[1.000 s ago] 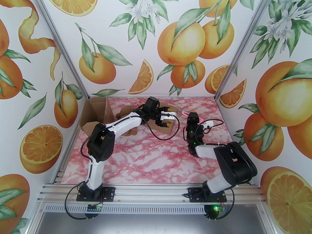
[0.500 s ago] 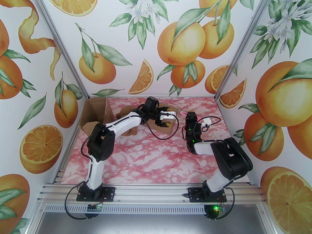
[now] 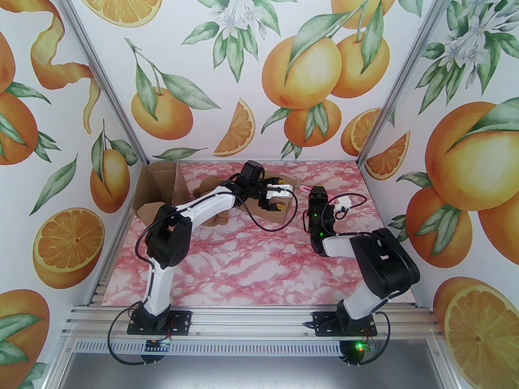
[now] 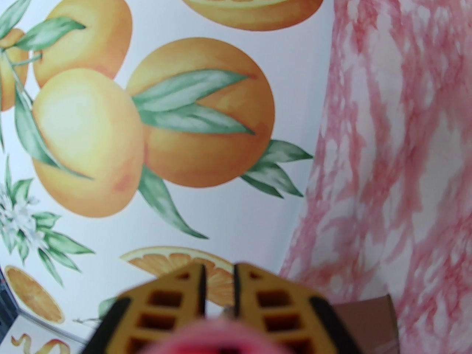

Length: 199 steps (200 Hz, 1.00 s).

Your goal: Unpack the express box

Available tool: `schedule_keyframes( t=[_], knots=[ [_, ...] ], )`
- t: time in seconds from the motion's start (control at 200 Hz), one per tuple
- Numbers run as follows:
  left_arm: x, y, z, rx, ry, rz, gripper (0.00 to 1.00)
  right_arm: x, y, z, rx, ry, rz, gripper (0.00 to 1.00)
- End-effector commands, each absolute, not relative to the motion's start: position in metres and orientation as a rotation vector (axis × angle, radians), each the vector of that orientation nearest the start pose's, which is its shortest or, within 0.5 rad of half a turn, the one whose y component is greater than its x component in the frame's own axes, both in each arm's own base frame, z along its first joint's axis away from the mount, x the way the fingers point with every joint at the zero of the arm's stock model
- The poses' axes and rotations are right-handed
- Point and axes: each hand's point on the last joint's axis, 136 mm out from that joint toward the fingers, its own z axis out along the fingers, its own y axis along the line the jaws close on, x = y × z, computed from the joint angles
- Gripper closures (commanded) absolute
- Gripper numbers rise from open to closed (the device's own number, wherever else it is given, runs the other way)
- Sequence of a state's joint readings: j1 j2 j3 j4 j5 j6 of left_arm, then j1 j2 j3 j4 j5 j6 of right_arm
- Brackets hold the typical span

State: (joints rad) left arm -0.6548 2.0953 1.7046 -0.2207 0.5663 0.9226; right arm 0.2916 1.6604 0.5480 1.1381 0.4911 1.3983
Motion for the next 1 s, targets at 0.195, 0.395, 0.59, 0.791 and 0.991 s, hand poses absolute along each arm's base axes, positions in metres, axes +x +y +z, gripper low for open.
schedule_keyframes(
  t=[0.195, 0.395, 0.59, 0.791, 0.991],
  knots=[
    [0.433, -0.432, 0.183, 1.560, 1.306, -0.387, 0.29, 0.422, 0.070, 0.185, 1.183, 1.225, 0.961, 1.00],
    [0.439, -0.432, 0.185, 1.526, 1.329, -0.343, 0.29, 0.416, 0.082, 0.184, 1.189, 1.266, 0.980, 1.00],
    [0.448, -0.430, 0.193, 1.476, 1.347, -0.299, 0.30, 0.407, 0.087, 0.182, 1.195, 1.286, 0.999, 1.00],
    [0.446, -0.429, 0.197, 1.471, 1.345, -0.307, 0.30, 0.394, 0.075, 0.181, 1.190, 1.286, 0.934, 1.00],
    [0.442, -0.421, 0.204, 1.478, 1.335, -0.356, 0.31, 0.385, 0.062, 0.180, 1.205, 1.283, 0.897, 1.00]
  ],
)
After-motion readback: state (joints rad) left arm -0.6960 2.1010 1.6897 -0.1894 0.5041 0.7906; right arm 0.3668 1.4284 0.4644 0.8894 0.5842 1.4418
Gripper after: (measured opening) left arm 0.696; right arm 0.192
